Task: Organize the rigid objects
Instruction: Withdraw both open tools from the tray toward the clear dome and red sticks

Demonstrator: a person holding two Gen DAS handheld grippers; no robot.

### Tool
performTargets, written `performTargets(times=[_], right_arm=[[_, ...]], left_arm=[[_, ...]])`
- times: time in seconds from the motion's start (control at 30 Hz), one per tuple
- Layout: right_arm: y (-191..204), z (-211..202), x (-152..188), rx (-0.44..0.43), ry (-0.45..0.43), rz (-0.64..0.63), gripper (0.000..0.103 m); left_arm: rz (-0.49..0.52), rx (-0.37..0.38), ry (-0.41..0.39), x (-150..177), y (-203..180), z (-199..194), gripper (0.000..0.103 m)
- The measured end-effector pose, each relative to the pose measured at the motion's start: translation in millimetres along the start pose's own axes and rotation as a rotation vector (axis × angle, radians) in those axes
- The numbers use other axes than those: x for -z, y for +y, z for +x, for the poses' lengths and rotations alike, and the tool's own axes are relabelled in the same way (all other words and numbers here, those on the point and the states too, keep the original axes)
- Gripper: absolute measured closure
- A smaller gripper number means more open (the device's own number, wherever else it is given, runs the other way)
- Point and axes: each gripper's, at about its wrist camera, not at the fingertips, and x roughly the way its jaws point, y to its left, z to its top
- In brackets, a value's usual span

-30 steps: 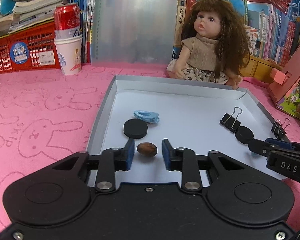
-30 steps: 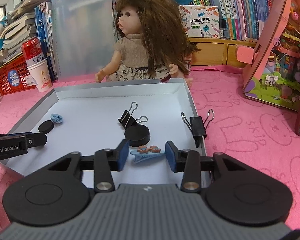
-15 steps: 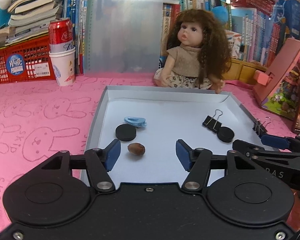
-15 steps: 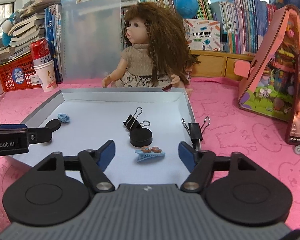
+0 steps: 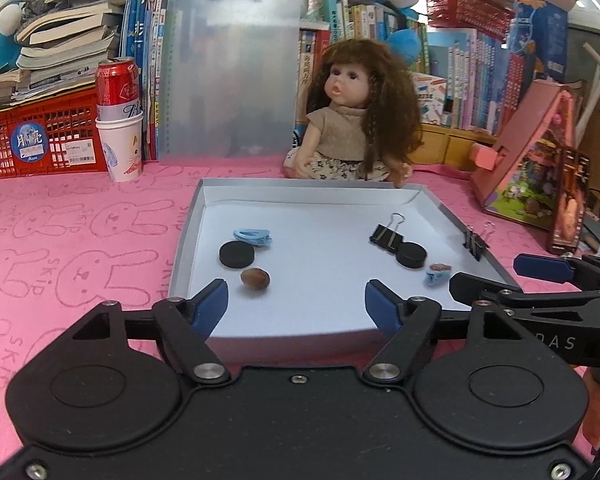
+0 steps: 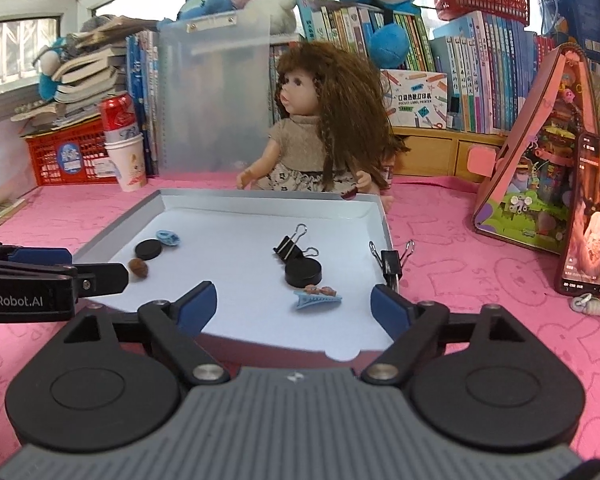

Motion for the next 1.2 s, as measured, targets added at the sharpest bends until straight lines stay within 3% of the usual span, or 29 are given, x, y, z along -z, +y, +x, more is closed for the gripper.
performTargets(times=[0.47,0.87,1.2], right_arm=[[1,-47,35,-0.072,-0.035,-0.07,0.008],[15,-69,70,-0.108,-0.014,-0.258,0.007],[11,-80,79,-0.166,0.021,-0.278,0.007]], left_arm=[[-0.009,0.033,0.021,35,3,-41,0.025],[0.022,0.03,0.06,69,1,-59,0.025],[0.028,0.039,0.05,81,1,-75,0.025]])
